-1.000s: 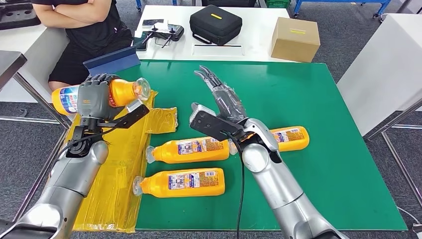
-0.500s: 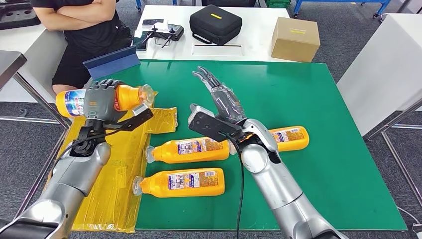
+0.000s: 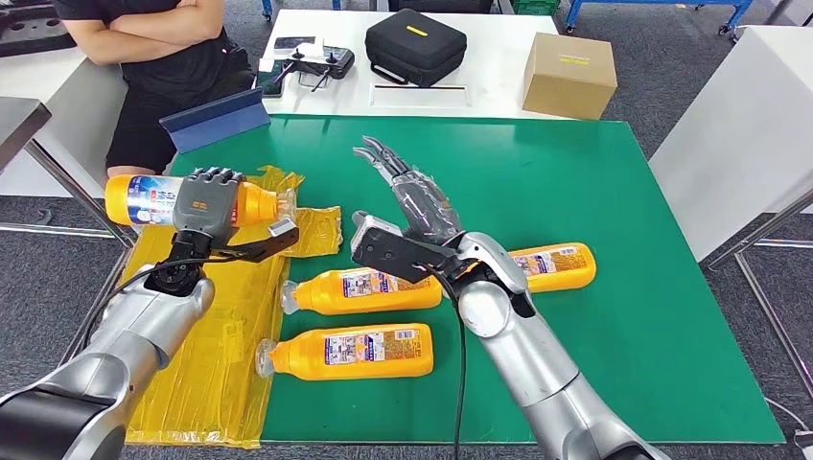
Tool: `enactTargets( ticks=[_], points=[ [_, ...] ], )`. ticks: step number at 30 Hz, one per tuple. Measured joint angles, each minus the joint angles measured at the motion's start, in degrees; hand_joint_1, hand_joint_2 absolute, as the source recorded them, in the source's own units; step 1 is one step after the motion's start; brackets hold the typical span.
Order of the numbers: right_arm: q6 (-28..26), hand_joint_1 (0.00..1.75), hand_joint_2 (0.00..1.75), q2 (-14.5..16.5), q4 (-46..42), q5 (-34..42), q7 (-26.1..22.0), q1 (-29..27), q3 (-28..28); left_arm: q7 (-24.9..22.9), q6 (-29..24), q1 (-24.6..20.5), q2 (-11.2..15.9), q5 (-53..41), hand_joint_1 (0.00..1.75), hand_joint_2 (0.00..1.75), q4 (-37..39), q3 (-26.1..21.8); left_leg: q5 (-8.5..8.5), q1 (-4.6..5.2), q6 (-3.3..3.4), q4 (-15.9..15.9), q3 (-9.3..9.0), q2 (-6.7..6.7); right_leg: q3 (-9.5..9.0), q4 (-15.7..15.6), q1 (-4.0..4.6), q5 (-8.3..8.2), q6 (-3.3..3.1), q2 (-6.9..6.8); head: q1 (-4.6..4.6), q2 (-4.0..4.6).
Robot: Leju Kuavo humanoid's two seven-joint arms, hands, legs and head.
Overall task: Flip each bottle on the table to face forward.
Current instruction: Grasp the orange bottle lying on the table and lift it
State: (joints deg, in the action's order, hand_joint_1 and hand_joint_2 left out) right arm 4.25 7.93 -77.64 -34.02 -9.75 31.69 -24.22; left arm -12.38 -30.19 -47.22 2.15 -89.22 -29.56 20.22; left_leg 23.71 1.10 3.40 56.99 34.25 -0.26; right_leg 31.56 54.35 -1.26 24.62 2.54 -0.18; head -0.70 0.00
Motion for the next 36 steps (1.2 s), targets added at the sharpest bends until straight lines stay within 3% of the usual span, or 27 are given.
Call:
enactTargets(
  ticks=[4,8,22,25,28,30,33,36],
  points=[
    [-0.1,0.0,0.0,-0.8,-0.5,0.8,-0.2,-0.5,-1.2,3.4,2.4,-1.5,0.7,2.9,0.0,0.0,3.2,-0.7,0.0,0.0,0.0,0.0,-0.01,0.0,0.0,0.0,0.0,0.0,0.0,0.0,0.0,0.0],
    [-0.2,0.0,0.0,-1.4,-0.9,1.0,-0.2,-0.8,-2.0,4.7,4.6,-2.6,0.9,3.5,0.0,0.0,5.0,-1.6,0.0,0.0,0.0,0.0,-0.02,-0.02,0.0,0.0,0.0,0.0,0.0,-0.01,0.01,0.0],
    [-0.3,0.0,0.0,-2.3,-2.0,0.4,-0.1,-1.2,-2.9,8.7,4.0,-3.0,0.7,4.3,0.0,0.0,6.8,-4.0,-0.01,0.0,0.0,0.0,-0.05,-0.01,-0.01,0.0,0.0,0.0,0.0,-0.01,0.0,0.0],
    [-0.6,0.0,0.0,-2.6,-2.0,0.1,-0.1,-1.2,-3.1,11.5,3.2,-3.0,0.4,7.8,0.0,0.0,6.9,-5.3,-0.01,0.0,0.0,0.0,-0.05,0.0,-0.01,0.0,0.0,0.0,0.0,0.0,0.0,0.0],
    [-1.4,0.0,0.0,-3.2,-2.0,-0.3,-0.1,-1.3,-3.2,19.4,3.5,-3.0,-0.1,20.1,0.0,0.0,6.7,-9.6,-0.01,0.0,0.0,0.0,-0.05,0.01,-0.01,0.0,0.0,0.0,0.0,0.01,-0.01,0.0],
    [-2.2,0.0,0.0,-4.0,-2.1,-1.0,-0.2,-1.6,-3.2,25.1,7.2,-2.9,-0.4,32.0,0.0,0.0,5.9,-14.5,-0.01,0.0,0.0,0.0,-0.07,0.03,-0.01,0.0,0.0,0.0,0.0,0.02,0.01,0.0],
    [-3.0,0.0,0.0,-5.7,-2.6,-3.1,-0.4,-2.8,-2.8,31.2,17.5,-1.7,-0.9,51.7,0.0,0.0,2.6,-22.9,0.0,0.01,-0.01,0.0,-0.08,0.01,-0.01,0.0,0.0,0.0,0.0,0.02,0.01,0.0],
    [-3.3,0.0,0.0,-7.8,-3.6,-6.9,-0.4,-4.7,-1.1,32.8,28.7,1.8,-1.3,71.5,0.0,0.0,-3.9,-29.6,0.0,0.01,-0.01,0.0,-0.08,0.04,-0.01,0.0,-0.01,0.0,0.0,0.05,0.0,0.0]
  ],
)
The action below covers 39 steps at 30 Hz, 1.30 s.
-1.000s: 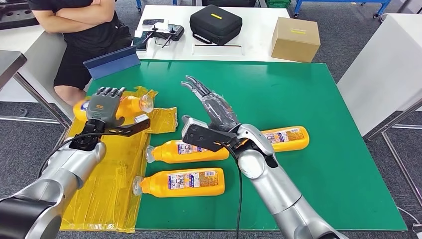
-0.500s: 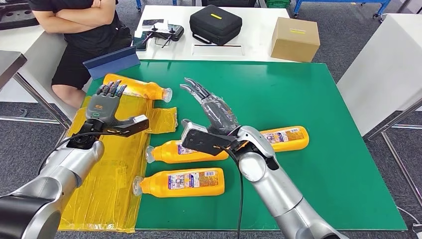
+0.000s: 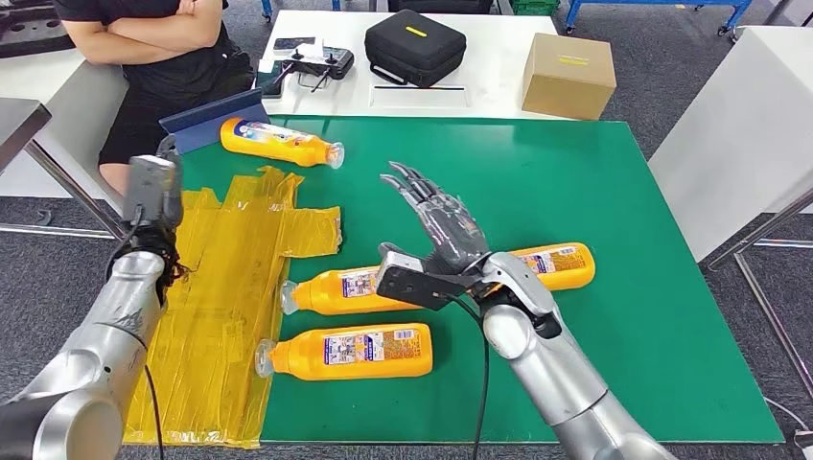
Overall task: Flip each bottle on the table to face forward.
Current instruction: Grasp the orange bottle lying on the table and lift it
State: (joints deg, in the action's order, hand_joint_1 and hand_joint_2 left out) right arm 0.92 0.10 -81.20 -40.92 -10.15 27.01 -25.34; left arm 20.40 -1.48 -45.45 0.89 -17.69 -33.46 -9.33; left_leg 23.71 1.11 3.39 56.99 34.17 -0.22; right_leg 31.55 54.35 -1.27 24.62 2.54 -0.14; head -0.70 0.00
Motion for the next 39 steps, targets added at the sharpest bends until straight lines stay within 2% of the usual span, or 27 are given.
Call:
enactTargets(
  ticks=[3,6,11,16,20,27,34,39],
  points=[
    [0.1,0.0,0.0,-2.2,-1.7,-5.7,0.9,-3.1,3.3,-1.2,8.0,6.3,-0.1,19.6,0.0,0.0,-9.8,-4.2,0.03,0.01,0.0,0.0,0.0,0.05,0.01,0.0,0.0,0.01,0.0,0.06,-0.01,0.0],
    [0.1,0.0,0.0,-4.2,-3.6,-10.8,1.6,-7.0,7.3,-2.0,9.3,14.0,-0.1,29.7,0.0,0.0,-19.6,-5.9,0.06,0.01,0.0,0.0,0.01,0.01,0.04,0.0,0.0,0.03,-0.02,0.04,0.0,0.0],
    [0.1,0.0,0.0,-6.3,-4.7,-15.7,1.7,-12.9,15.0,-2.1,9.2,24.4,-0.2,32.7,0.0,0.0,-31.0,-6.5,0.09,0.01,-0.01,0.0,0.09,-0.08,0.12,-0.1,0.01,0.05,-0.03,0.0,0.0,0.0],
    [0.2,0.0,0.0,-6.7,-4.7,-16.9,1.0,-14.9,18.8,-2.1,8.9,27.6,-0.3,32.9,0.0,0.0,-35.3,-6.7,0.03,0.01,-0.01,0.0,0.09,-0.05,0.14,-0.1,0.03,-0.04,0.04,0.02,0.02,0.0],
    [0.3,0.0,1.75,-6.6,-4.7,-17.3,1.1,-15.2,19.8,-2.1,8.6,28.4,-0.3,32.9,0.0,0.0,-36.8,-6.7,-0.05,0.01,-0.03,0.0,0.07,-0.06,0.13,0.0,0.04,-0.07,0.07,0.02,0.02,0.0],
    [0.1,0.0,1.75,-5.6,-4.1,-21.7,1.9,-14.9,24.6,-1.1,7.5,29.2,-0.5,32.3,0.0,0.0,-36.8,-6.8,-0.07,0.01,-0.04,0.0,0.09,-0.07,0.13,0.0,0.03,-0.07,0.07,0.01,0.01,0.0],
    [1.2,0.0,1.75,-3.8,-3.8,-27.9,1.8,-14.3,27.6,0.0,8.3,27.7,-0.4,32.2,0.0,0.0,-33.9,-6.8,-0.07,0.01,-0.04,0.0,0.09,-0.07,0.13,0.0,0.03,-0.07,0.07,0.0,0.01,0.0],
    [0.1,0.0,1.75,-5.2,-1.0,-29.7,0.3,-12.7,27.8,1.0,8.4,27.5,0.0,32.9,0.0,0.0,-32.7,-6.9,-0.08,0.01,-0.03,0.0,0.1,-0.04,0.11,0.0,0.03,-0.09,0.08,0.02,0.0,0.0]
  ],
)
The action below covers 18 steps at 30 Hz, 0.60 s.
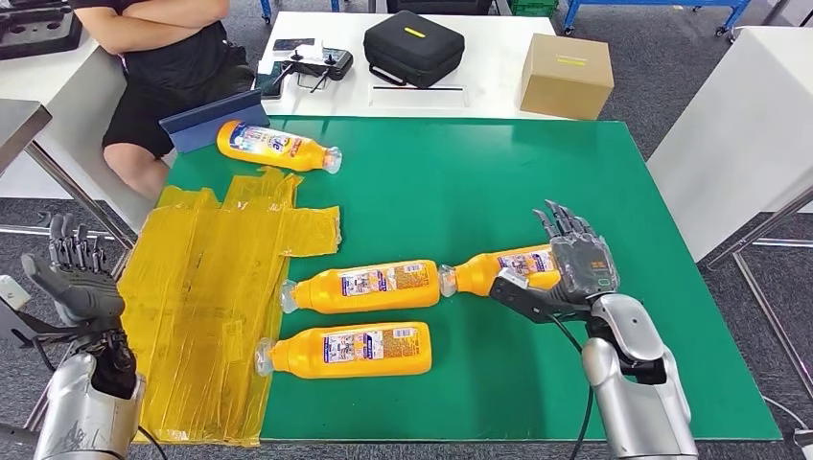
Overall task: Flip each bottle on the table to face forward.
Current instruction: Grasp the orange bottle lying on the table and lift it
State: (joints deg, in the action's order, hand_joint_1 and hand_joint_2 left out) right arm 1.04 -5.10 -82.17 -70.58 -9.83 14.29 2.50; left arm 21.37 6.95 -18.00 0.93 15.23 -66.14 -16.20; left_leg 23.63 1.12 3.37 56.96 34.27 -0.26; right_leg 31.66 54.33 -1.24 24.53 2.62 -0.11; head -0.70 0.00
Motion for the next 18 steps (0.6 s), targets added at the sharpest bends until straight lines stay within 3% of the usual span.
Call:
enactTargets(
  ticks=[10,18],
  points=[
    [3.8,0.0,1.75,-3.0,5.9,-1.2,-0.1,1.5,-1.4,0.0,1.1,1.4,1.1,1.2,0.0,0.0,0.0,-0.5,-0.01,0.0,0.01,0.0,0.02,-0.1,0.0,0.0,0.0,0.0,0.0,-0.1,0.01,0.0],
    [7.3,0.0,1.75,-7.5,9.4,0.7,-2.5,2.3,-3.5,-0.1,1.3,1.4,1.4,1.2,0.0,0.0,0.0,-0.5,-0.01,0.01,0.02,0.0,0.02,-0.1,-0.01,0.0,0.0,0.0,0.01,-0.1,0.01,0.0]
  ],
)
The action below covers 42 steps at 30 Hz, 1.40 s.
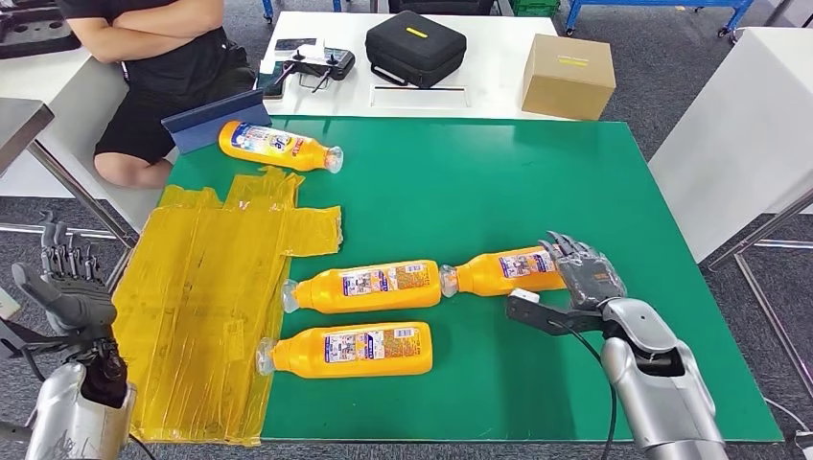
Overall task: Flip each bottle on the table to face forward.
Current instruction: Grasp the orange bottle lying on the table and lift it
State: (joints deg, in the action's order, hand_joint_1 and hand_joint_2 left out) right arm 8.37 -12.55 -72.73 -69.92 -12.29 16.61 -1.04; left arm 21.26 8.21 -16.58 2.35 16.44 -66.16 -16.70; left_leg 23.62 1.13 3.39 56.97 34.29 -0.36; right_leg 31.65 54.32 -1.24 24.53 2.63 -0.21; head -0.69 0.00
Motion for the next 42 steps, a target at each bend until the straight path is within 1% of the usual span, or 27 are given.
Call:
enactTargets(
  ticks=[9,15,19,23,35,42],
  points=[
    [0.7,0.0,1.75,-3.7,3.0,1.0,-0.7,1.3,-2.1,0.0,0.1,-0.3,0.4,0.3,0.0,0.0,0.0,-0.7,0.0,0.0,0.0,0.0,0.0,0.01,0.01,0.0,0.01,0.0,0.0,0.0,0.02,0.0],
    [-2.6,0.0,1.75,-6.1,6.8,0.2,0.1,4.5,-4.4,0.0,0.6,-0.2,0.5,0.3,0.0,0.0,0.0,-1.4,0.0,0.0,0.0,0.0,0.01,0.02,0.0,0.0,0.01,0.0,0.0,0.01,0.0,0.0],
    [-4.0,0.0,1.75,-5.7,9.3,-1.5,1.9,7.0,-6.4,0.0,1.1,-0.3,0.6,0.2,0.0,0.0,0.0,-1.4,-0.01,0.0,0.0,0.0,-0.01,0.02,0.0,0.0,0.01,0.0,0.0,0.01,0.01,0.0],
    [-4.3,0.0,1.75,-4.9,10.8,-2.1,2.6,8.0,-7.7,-0.1,1.2,-0.3,0.6,0.2,0.0,0.0,0.0,-1.4,-0.01,0.0,0.0,0.0,0.0,0.01,0.01,0.0,0.01,0.0,0.0,0.0,0.02,0.0],
    [-3.7,0.0,1.75,-4.1,12.5,-2.6,2.8,8.2,-9.3,-0.8,1.6,-0.8,0.7,0.5,0.0,0.0,0.0,-1.4,-0.01,0.0,0.0,0.0,-0.01,0.01,0.02,0.0,0.0,0.0,0.0,0.0,0.01,0.0],
    [-2.7,0.0,1.75,-5.1,14.5,-1.2,1.5,8.3,-10.7,-1.2,1.7,-1.4,0.9,1.1,0.0,0.0,0.0,-1.4,-0.01,0.0,0.0,0.0,-0.01,0.02,0.01,0.0,0.0,-0.01,0.0,0.01,0.01,0.0]
  ],
)
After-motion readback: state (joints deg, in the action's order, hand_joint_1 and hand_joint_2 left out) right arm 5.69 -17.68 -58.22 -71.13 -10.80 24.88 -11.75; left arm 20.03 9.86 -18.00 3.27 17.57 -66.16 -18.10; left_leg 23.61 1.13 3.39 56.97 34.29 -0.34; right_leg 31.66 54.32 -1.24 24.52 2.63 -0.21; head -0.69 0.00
